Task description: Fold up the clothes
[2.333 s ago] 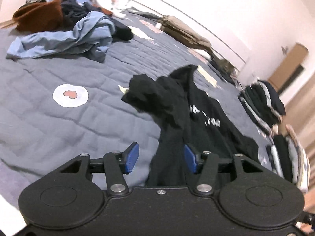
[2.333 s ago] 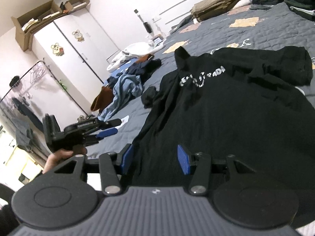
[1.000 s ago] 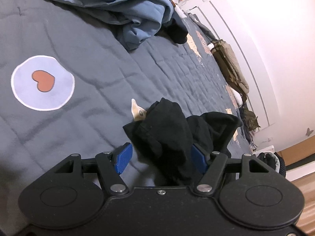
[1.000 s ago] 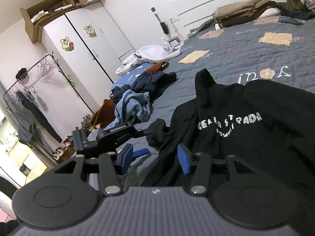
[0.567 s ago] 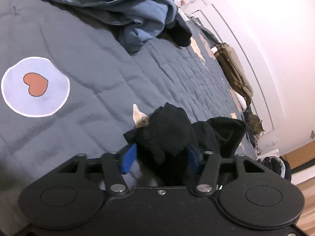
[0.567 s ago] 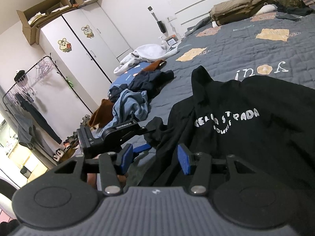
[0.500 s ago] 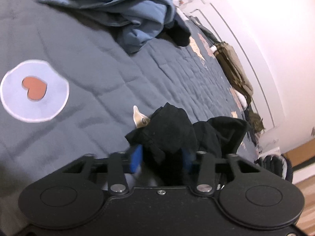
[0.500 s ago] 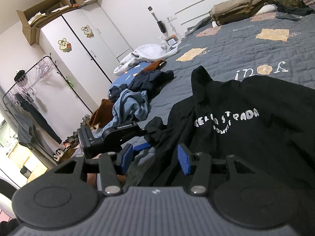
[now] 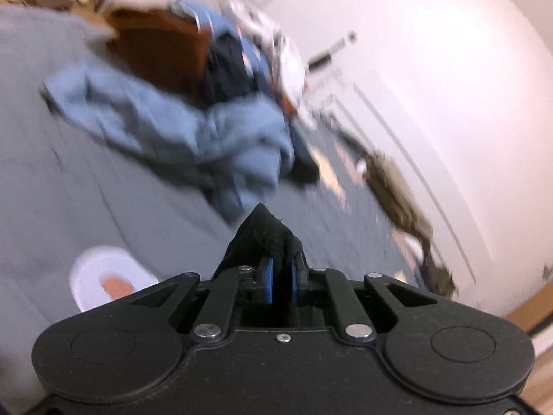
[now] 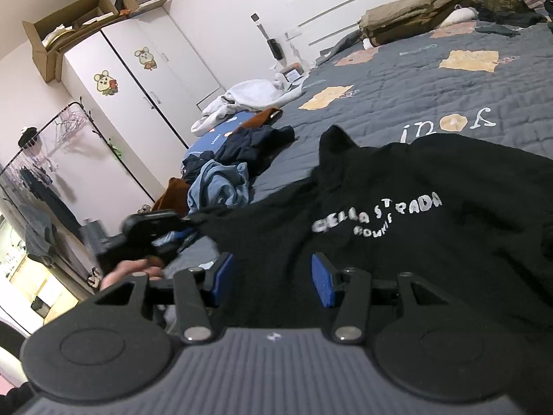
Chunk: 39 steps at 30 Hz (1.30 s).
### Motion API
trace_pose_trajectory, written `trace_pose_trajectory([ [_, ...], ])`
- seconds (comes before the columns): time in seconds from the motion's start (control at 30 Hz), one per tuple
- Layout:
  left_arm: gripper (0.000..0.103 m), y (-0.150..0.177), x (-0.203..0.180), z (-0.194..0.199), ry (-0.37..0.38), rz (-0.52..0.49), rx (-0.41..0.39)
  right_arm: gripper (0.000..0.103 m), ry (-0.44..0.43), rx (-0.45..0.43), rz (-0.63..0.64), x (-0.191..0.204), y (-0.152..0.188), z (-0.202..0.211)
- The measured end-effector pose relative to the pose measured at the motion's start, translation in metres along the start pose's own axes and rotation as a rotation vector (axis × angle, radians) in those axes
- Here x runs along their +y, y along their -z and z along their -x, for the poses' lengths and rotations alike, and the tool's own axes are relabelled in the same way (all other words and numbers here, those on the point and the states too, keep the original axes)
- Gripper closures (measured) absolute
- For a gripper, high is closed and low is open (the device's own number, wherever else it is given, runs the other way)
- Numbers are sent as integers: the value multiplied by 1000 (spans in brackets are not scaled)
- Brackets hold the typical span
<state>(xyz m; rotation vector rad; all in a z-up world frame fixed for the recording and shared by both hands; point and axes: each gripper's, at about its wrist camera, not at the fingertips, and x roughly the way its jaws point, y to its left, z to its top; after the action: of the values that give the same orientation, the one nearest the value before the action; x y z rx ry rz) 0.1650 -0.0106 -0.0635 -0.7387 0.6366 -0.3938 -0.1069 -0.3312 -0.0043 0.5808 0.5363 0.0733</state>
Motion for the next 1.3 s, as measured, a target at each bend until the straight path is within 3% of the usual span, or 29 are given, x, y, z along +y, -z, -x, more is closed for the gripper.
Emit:
trace_pose_trajectory([
  [0.07, 93, -9, 3, 9, -4, -11, -25, 54, 0, -2, -5, -2, -1, 0],
  [0.2, 88, -10, 11, -4, -56, -26, 103, 54, 5, 2, 3, -2, -1, -3],
  [0.27, 73, -11, 18, -6, -91, -27, 141, 54, 9, 11, 6, -2, 0, -5],
  [0.37, 57, -16, 22, 0, -99, -65, 138, 54, 8, 22, 11, -1, 1, -8],
  [0.57, 55, -18, 30, 3, -156, -170, 161, 54, 7, 44, 17, 2, 5, -15],
  [0.67, 56, -17, 38, -2, -225, -231, 190, 54, 8, 53, 26, 5, 7, -17],
  [0.77, 57, -10, 35, -5, -272, -369, 223, 54, 4, 60, 36, 7, 8, -19],
  [0.93, 55, 10, 26, -11, -261, -533, 266, 54, 7, 77, 32, 6, 11, -24],
  [1.03, 54, 16, 23, -17, -287, -564, 268, 54, 12, 88, 35, 9, 14, -26],
  [1.1, 36, 20, 22, -21, -305, -586, 269, 54, 14, 95, 39, 10, 15, -27],
  [1.13, 18, 21, 19, -20, -336, -610, 245, 54, 12, 96, 40, 10, 15, -27],
  [1.17, 7, 23, 16, -20, -367, -634, 221, 54, 9, 96, 41, 10, 15, -27],
  [1.3, 7, 22, 10, -10, -342, -668, 176, 54, 6, 98, 36, 9, 14, -27],
])
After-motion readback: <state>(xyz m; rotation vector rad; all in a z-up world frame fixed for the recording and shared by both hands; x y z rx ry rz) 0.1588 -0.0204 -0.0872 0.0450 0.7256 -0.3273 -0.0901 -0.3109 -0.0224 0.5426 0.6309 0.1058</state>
